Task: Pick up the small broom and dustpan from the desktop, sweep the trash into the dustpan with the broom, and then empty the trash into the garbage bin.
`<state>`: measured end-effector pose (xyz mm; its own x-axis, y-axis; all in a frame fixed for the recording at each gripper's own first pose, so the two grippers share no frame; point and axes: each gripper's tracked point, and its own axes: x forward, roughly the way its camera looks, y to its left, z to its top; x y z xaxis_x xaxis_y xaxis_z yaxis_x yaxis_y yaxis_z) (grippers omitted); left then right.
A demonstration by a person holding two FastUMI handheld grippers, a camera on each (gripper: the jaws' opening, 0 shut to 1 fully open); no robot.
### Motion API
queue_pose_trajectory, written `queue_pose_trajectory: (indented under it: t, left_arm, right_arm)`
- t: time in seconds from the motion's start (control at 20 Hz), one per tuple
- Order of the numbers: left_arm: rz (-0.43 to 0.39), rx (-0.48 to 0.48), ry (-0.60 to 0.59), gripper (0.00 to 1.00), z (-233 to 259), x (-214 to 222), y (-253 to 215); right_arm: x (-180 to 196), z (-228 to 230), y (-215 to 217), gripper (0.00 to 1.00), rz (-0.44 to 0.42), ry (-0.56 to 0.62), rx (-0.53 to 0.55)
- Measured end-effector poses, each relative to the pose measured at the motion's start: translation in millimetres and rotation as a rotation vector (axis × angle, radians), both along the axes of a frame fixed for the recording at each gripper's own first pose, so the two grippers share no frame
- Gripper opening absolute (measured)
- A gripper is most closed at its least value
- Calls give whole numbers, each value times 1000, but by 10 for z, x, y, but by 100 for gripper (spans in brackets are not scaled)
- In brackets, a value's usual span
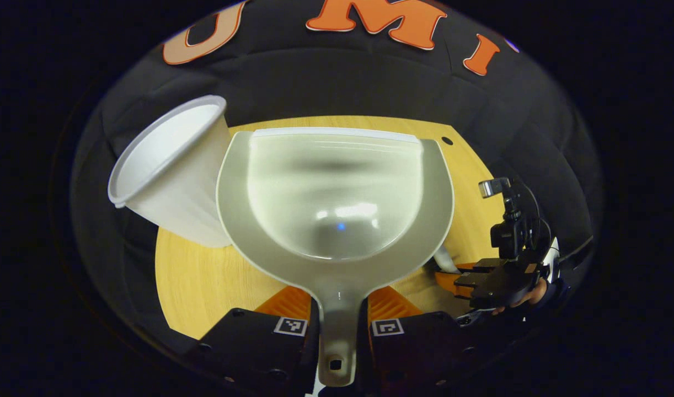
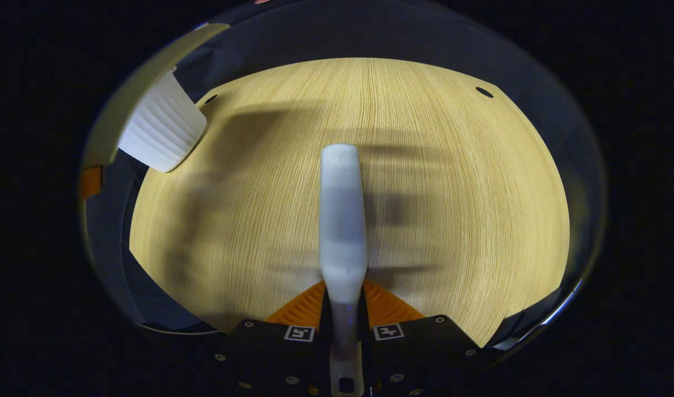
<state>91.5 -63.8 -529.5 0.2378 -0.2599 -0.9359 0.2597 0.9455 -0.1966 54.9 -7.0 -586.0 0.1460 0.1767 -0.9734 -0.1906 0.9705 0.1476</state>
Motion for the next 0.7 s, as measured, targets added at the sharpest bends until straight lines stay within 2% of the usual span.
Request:
queue_pose_trajectory:
  t: [0.5, 0.55, 0.6, 0.65, 0.7]
  left_arm:
    - [38, 54, 194, 28, -881, -553, -256]
    - [38, 67, 206, 28, -981, -598, -297]
    - [40, 72, 217, 28, -1049, -634, -325]
    - [49, 72, 230, 28, -1109, -673, -358]
    - [53, 75, 243, 28, -1166, -710, -383]
  right_arm:
    - [94, 160, -80, 25, -19, 2, 1]
    - [104, 187, -94, 17, -19, 3, 2]
    - [117, 220, -109, 17, -21, 3, 4]
    - [71, 134, -67, 27, -21, 3, 6]
    - [104, 168, -70, 27, -22, -1, 9]
